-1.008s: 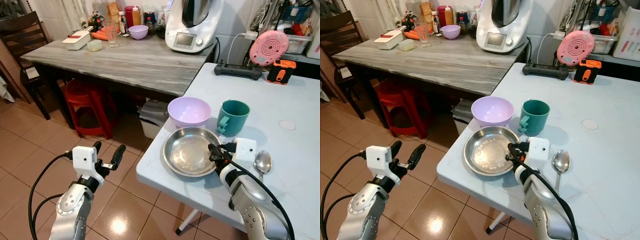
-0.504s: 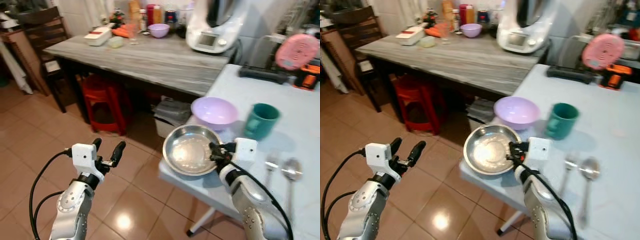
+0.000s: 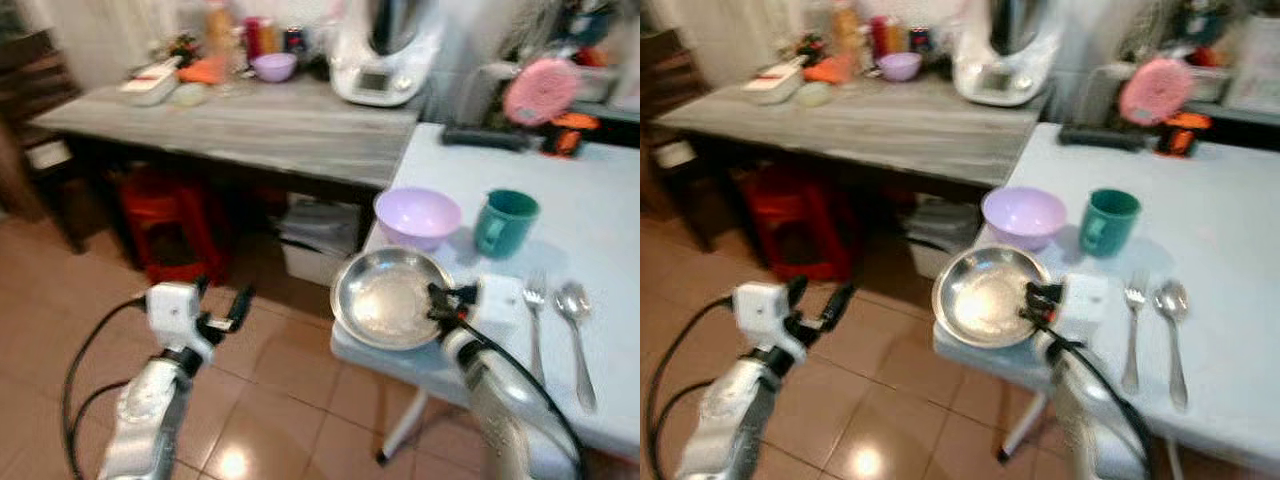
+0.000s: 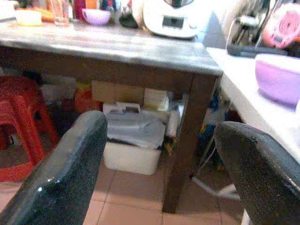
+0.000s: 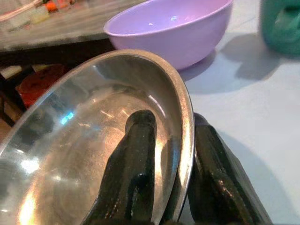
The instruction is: Setting the table
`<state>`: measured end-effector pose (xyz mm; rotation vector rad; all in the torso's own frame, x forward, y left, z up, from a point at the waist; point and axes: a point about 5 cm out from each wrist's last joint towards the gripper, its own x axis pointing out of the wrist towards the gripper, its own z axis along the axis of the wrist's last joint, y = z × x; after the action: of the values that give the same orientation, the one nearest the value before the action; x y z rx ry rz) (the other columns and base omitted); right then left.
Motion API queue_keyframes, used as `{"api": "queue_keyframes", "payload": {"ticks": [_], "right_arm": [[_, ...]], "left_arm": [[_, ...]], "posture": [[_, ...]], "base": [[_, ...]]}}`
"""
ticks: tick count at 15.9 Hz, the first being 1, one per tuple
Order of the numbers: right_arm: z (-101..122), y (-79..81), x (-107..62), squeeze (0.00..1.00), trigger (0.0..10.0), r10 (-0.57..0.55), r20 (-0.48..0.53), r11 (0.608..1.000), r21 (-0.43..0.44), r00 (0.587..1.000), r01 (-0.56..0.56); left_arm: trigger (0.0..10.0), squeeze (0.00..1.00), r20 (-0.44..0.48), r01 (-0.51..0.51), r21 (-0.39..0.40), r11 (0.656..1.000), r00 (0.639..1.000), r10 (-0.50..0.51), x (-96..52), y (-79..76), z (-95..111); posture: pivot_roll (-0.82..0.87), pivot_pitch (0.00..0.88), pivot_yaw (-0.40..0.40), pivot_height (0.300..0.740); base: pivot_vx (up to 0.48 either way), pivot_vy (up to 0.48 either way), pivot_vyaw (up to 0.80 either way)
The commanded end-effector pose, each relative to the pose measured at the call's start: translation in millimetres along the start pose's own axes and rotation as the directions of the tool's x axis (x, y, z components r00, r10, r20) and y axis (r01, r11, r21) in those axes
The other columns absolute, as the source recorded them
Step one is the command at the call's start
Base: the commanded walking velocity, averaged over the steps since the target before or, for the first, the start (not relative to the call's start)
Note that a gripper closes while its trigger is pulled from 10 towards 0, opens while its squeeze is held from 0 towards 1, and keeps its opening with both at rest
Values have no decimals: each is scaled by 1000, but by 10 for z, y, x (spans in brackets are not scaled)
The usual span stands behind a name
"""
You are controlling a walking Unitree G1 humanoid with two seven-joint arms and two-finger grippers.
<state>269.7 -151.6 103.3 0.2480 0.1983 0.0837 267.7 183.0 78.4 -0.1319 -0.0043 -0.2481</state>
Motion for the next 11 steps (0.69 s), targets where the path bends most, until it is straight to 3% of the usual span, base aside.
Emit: {"api": "queue_keyframes", "payload": {"ticks": [1, 9, 11], "right_arm": [[68, -13, -3, 0, 10000, -10, 31, 1000, -24, 999, 11], [92, -21, -5, 0, 10000, -29, 56, 999, -29, 998, 30], [108, -14, -2, 0, 10000, -29, 72, 999, -37, 997, 31]], "left_arm": [[10000, 0, 11, 15, 2, 1000, 1000, -15, 39, -32, 45], [10000, 0, 14, 25, -1, 1000, 1000, -25, 65, -82, 71], [10000, 0, 13, 26, -1, 1000, 1000, -26, 66, -84, 72]], "posture": [[2, 0, 74, 740], [-3, 0, 79, 740], [-3, 0, 79, 740]], "base": [[0, 360, -519], [0, 376, -458], [0, 390, 0]]}}
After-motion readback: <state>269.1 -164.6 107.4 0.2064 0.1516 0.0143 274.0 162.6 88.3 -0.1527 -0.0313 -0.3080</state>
